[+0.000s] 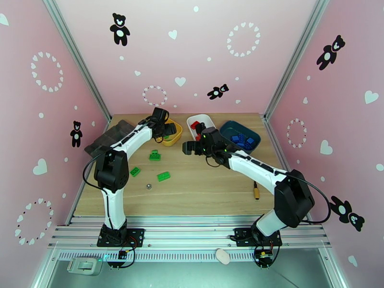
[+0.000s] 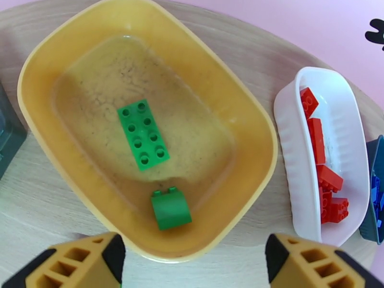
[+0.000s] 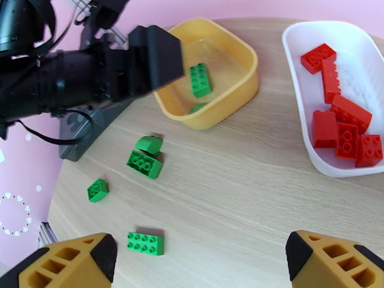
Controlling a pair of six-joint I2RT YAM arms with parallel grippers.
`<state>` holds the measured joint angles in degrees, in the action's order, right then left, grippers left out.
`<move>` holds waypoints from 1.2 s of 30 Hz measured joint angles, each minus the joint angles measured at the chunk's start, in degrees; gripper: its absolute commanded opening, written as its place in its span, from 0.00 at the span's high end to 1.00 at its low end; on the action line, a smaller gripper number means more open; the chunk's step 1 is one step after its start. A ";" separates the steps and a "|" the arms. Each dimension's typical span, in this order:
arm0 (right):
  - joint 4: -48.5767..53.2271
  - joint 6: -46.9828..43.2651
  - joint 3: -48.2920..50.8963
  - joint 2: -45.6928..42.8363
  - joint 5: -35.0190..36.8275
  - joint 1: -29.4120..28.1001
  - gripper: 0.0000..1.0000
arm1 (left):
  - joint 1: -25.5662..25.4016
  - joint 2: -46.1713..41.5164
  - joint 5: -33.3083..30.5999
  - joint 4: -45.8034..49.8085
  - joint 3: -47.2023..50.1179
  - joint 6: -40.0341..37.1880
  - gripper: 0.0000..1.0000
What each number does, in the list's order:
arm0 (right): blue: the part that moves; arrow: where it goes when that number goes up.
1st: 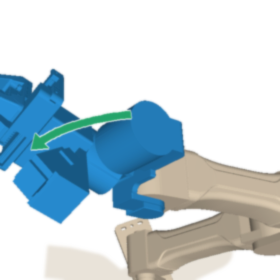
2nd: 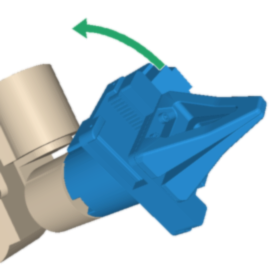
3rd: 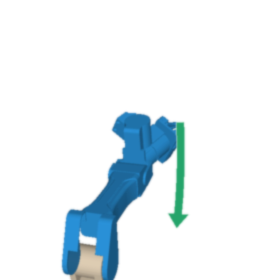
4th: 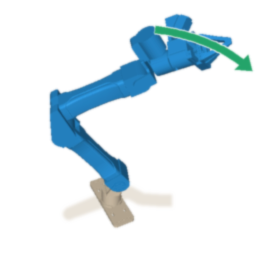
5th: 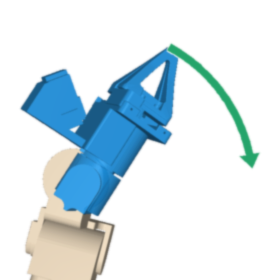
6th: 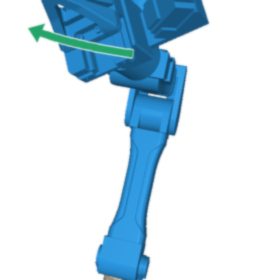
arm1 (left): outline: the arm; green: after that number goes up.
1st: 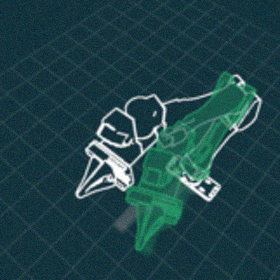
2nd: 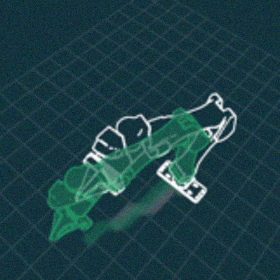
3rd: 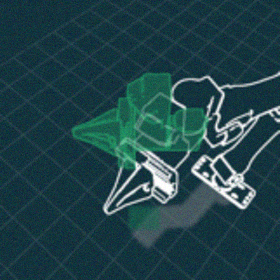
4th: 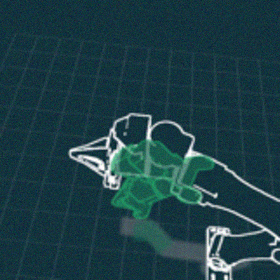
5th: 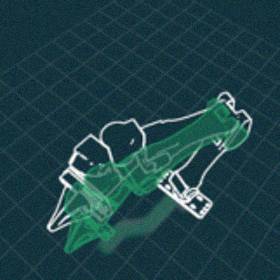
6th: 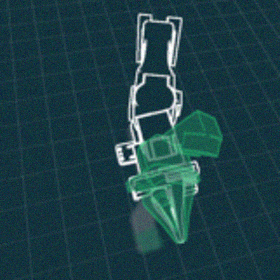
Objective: Sort the legos into containers by color
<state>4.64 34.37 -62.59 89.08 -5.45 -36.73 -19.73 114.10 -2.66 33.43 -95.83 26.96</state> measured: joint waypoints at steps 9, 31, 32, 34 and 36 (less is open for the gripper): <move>1.99 -1.60 -1.81 -0.59 0.48 0.07 0.04 | -0.02 -13.88 -4.02 -0.50 14.29 0.81 0.15; -4.44 -0.28 1.03 1.92 -10.32 0.04 0.08 | -0.07 -13.05 -7.34 -8.41 35.15 2.14 0.02; -4.46 -0.26 1.03 1.92 -10.40 0.04 0.08 | 0.07 -12.13 -7.34 -8.61 35.15 2.14 0.02; -4.48 -0.26 1.01 1.92 -10.49 0.04 0.08 | 0.17 -10.78 -7.37 -8.63 35.15 2.14 0.02; -4.50 -0.26 1.03 1.92 -10.54 0.04 0.08 | 0.44 -9.81 -7.45 -8.61 35.01 1.95 0.03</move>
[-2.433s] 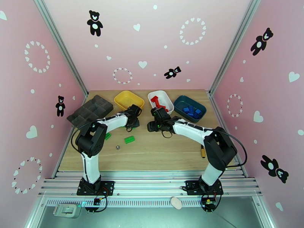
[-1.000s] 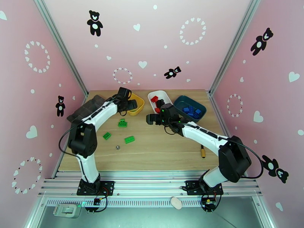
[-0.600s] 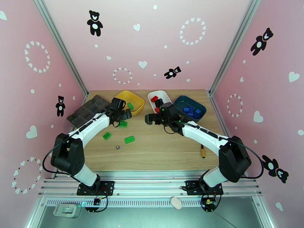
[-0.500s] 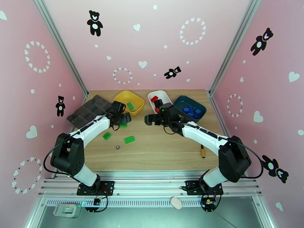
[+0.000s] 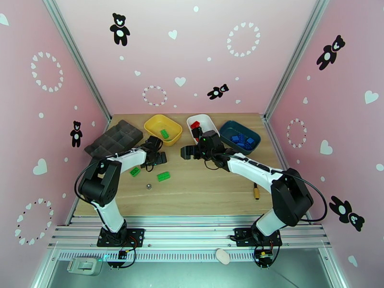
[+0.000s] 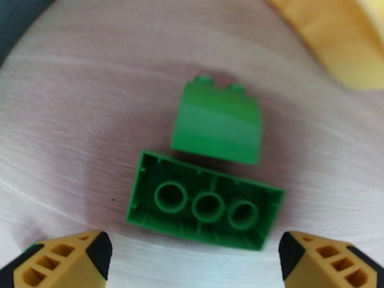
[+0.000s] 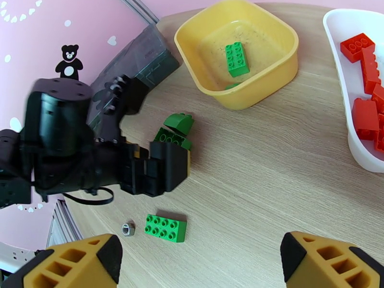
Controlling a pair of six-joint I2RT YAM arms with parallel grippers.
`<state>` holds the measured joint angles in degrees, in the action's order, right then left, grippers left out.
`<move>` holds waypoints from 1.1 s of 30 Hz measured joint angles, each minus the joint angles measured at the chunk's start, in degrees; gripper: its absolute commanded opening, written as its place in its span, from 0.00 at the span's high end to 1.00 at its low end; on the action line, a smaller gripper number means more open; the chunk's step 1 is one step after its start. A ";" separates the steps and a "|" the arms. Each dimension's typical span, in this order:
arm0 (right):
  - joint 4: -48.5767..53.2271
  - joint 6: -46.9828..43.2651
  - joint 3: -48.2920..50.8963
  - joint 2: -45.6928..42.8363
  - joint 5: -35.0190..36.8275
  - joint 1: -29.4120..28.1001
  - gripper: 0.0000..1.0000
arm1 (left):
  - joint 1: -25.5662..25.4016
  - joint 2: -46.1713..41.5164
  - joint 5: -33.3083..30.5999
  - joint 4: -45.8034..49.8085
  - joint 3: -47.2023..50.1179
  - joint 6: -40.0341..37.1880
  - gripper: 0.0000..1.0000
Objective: Sort the legos into containers by color
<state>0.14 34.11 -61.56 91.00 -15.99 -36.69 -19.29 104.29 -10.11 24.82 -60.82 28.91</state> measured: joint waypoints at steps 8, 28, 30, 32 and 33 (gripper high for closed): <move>-0.35 0.28 0.00 0.15 -0.28 0.00 0.09 | 0.39 3.82 -0.76 0.72 -5.03 -1.05 0.13; -0.28 0.63 -0.09 2.16 -0.24 0.00 0.11 | 0.11 1.36 -0.44 2.19 -4.57 -1.68 0.48; -0.31 0.87 -0.13 2.67 -0.24 0.00 0.11 | -0.37 -0.44 0.17 2.86 -4.44 -1.68 0.48; -0.13 0.85 -0.13 2.95 -0.24 0.00 0.11 | -0.76 -2.62 1.07 3.15 -4.44 -1.66 0.47; -0.09 0.90 -0.13 2.99 -0.24 0.00 0.11 | -0.79 -3.67 1.57 3.21 -4.46 -1.66 0.47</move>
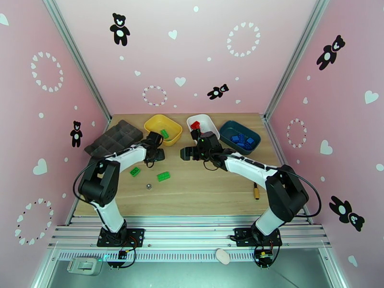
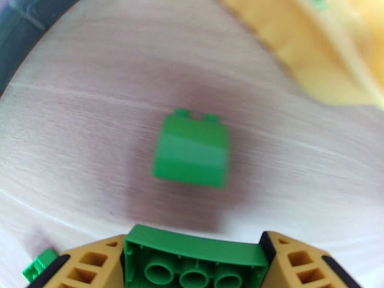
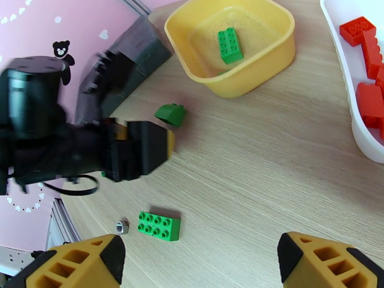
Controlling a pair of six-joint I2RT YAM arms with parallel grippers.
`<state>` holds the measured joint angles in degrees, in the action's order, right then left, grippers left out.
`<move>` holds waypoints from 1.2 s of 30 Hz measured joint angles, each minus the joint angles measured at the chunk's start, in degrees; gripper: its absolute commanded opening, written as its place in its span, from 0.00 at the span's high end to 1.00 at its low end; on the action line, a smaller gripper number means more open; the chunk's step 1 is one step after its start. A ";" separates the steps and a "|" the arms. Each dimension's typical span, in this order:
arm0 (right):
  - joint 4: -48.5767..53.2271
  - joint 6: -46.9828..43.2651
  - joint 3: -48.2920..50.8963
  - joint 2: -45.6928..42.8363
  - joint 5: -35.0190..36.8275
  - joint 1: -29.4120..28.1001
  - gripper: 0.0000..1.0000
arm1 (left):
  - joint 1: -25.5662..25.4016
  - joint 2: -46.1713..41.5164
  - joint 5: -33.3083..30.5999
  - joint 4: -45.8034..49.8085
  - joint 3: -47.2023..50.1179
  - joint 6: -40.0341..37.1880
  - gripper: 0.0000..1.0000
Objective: Sort the legos into containers by color
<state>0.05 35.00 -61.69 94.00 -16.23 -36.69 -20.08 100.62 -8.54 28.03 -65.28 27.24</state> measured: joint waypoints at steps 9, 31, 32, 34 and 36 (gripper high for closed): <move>1.77 -0.07 -1.33 0.17 0.44 0.00 0.11 | -0.17 -2.99 2.16 4.02 -8.66 -0.26 0.47; 6.10 -1.53 -14.88 7.08 1.20 1.88 0.11 | 0.92 22.56 2.29 11.19 -41.51 -2.43 0.14; 6.23 -1.57 -14.91 7.28 1.05 1.88 0.11 | 0.92 22.40 2.32 11.19 -41.48 -2.43 0.14; 6.47 -1.53 -14.91 7.61 0.66 1.88 0.11 | 0.92 21.70 2.29 10.86 -40.65 -2.45 0.14; 6.69 -1.55 -14.91 7.78 0.31 1.88 0.11 | 0.92 19.91 2.29 10.38 -38.40 -2.51 0.14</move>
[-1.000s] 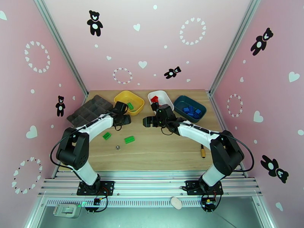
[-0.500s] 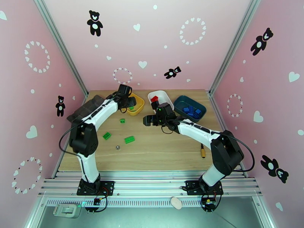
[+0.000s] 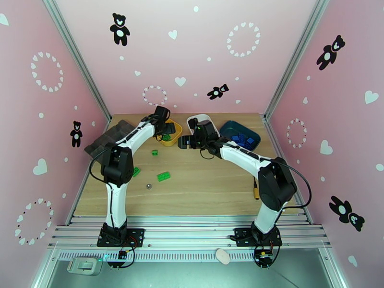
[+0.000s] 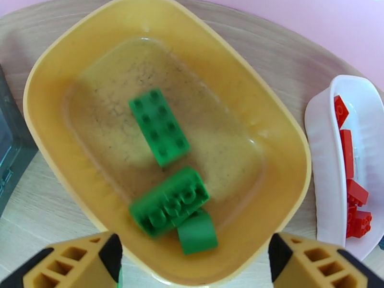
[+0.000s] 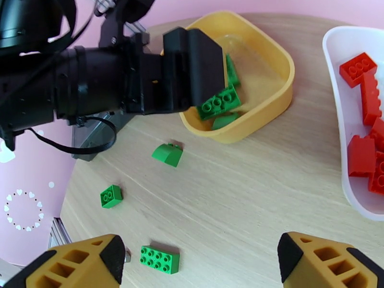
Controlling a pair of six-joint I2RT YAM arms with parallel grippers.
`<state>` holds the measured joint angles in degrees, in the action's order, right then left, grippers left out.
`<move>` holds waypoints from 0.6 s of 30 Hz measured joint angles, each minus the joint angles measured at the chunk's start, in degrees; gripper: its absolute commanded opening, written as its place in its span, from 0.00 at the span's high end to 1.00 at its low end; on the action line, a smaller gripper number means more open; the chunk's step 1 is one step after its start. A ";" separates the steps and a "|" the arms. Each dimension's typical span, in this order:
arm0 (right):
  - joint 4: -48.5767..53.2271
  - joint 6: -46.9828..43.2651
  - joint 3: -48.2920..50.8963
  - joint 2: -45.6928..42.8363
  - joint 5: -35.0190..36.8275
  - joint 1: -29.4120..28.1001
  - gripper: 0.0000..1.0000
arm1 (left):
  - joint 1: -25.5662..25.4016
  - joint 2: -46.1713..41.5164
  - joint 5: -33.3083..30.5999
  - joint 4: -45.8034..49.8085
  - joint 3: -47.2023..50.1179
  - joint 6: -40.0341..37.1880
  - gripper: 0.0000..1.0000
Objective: Sort the legos into containers by color
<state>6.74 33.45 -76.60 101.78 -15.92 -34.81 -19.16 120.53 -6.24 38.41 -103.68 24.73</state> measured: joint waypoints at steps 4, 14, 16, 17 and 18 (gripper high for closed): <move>-0.04 0.04 0.00 0.09 -0.48 0.00 0.13 | 0.00 -7.61 -0.33 -0.79 8.28 -0.07 0.15; -0.24 0.24 2.19 0.09 -2.05 -0.11 0.15 | 0.00 -24.30 -3.34 -5.79 28.00 1.22 0.17; -0.33 0.35 2.80 0.09 -2.23 -0.31 0.14 | 0.00 -25.81 -3.67 -6.45 31.78 1.64 0.18; -0.42 0.44 3.02 0.09 -2.29 -0.42 0.14 | 0.00 -26.18 -3.69 -6.69 33.16 1.77 0.19; -0.52 0.50 3.19 0.09 -2.40 -0.63 0.14 | 0.00 -26.47 -3.76 -7.08 34.80 2.14 0.21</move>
<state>6.22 33.95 -73.41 101.86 -18.33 -35.44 -19.16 94.06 -10.00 31.33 -68.88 26.87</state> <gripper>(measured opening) 0.859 0.813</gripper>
